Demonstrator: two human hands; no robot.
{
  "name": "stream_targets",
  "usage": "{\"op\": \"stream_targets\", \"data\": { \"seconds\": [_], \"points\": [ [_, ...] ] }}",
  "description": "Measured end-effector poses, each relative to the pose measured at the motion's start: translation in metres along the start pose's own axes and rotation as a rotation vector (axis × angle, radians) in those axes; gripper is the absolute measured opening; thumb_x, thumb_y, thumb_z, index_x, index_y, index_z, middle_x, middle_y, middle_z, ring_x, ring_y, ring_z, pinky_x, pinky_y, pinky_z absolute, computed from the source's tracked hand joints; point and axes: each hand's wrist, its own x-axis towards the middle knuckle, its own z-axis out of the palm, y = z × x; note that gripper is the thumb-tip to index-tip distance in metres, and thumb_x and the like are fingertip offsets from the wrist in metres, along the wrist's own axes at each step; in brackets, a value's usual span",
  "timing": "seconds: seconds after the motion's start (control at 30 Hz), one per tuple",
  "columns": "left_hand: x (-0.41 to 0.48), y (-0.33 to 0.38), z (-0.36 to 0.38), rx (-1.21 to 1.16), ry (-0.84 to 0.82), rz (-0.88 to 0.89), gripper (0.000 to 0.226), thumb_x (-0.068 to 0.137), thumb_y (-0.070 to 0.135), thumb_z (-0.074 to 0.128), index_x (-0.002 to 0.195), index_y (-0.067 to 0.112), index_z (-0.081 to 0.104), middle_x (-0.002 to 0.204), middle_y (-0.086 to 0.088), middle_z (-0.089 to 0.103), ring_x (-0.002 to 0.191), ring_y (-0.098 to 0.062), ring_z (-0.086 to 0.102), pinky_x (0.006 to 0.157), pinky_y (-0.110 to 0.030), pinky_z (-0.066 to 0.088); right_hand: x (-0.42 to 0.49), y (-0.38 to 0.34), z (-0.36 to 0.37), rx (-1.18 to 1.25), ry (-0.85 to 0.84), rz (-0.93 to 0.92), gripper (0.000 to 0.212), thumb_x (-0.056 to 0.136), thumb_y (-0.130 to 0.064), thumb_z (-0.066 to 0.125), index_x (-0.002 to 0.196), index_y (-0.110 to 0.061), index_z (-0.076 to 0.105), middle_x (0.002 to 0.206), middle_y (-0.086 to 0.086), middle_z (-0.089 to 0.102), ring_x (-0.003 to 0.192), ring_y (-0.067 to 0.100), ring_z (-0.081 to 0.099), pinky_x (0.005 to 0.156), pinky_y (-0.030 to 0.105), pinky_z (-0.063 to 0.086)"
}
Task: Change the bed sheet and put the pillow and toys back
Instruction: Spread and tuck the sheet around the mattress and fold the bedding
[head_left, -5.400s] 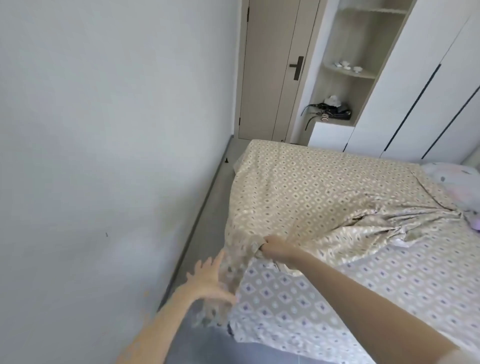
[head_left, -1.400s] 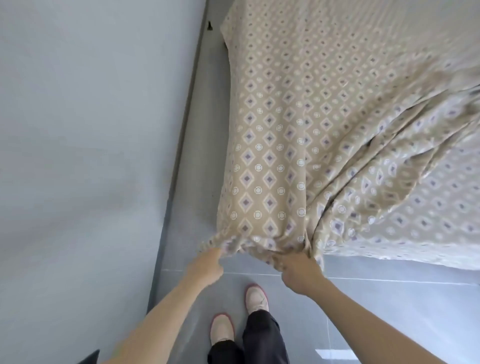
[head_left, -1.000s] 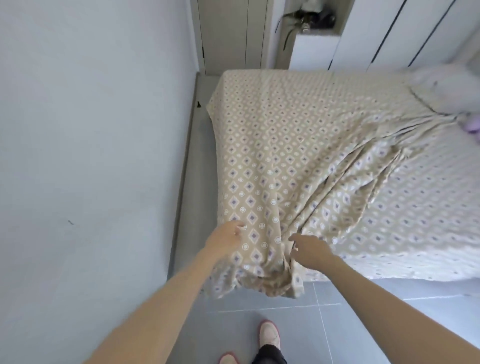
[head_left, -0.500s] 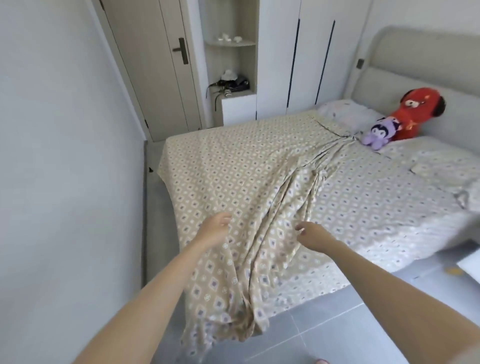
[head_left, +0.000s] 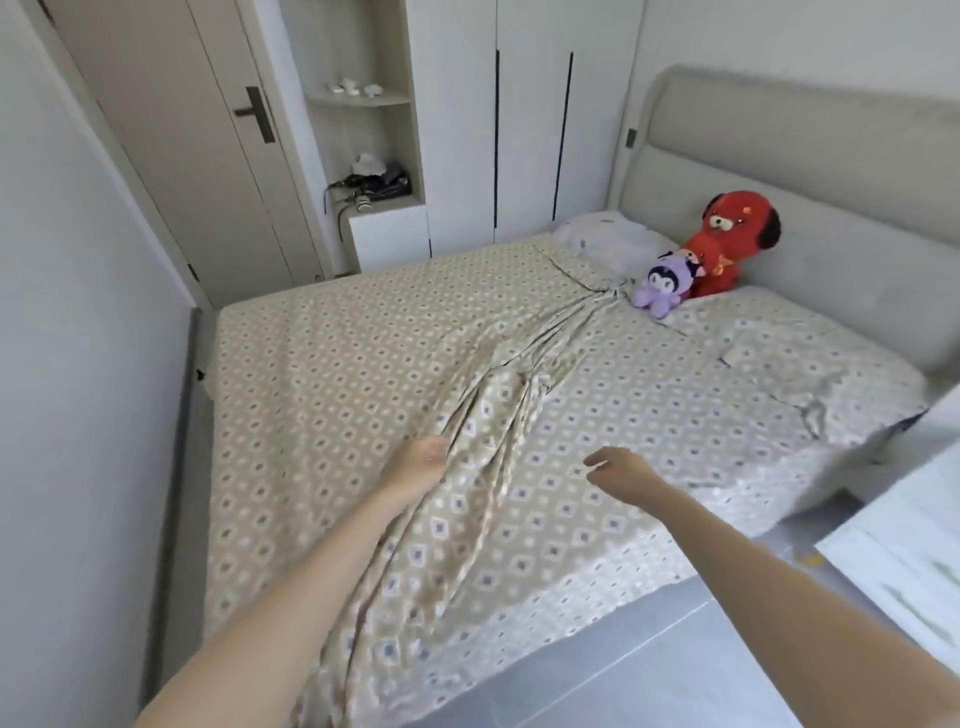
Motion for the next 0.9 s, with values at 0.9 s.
{"op": "stream_targets", "data": {
  "seconds": [0.9],
  "points": [
    [0.354, 0.105, 0.098, -0.413, 0.006, -0.328, 0.024, 0.090, 0.008, 0.053, 0.092, 0.030, 0.063, 0.088, 0.015, 0.063, 0.073, -0.005, 0.061, 0.050, -0.014, 0.048, 0.376, 0.009, -0.114, 0.057, -0.109, -0.025, 0.036, 0.093, -0.010, 0.042, 0.124, -0.017, 0.058, 0.131, 0.004, 0.054, 0.100, 0.018, 0.054, 0.066, 0.023, 0.047]
  ]
}}
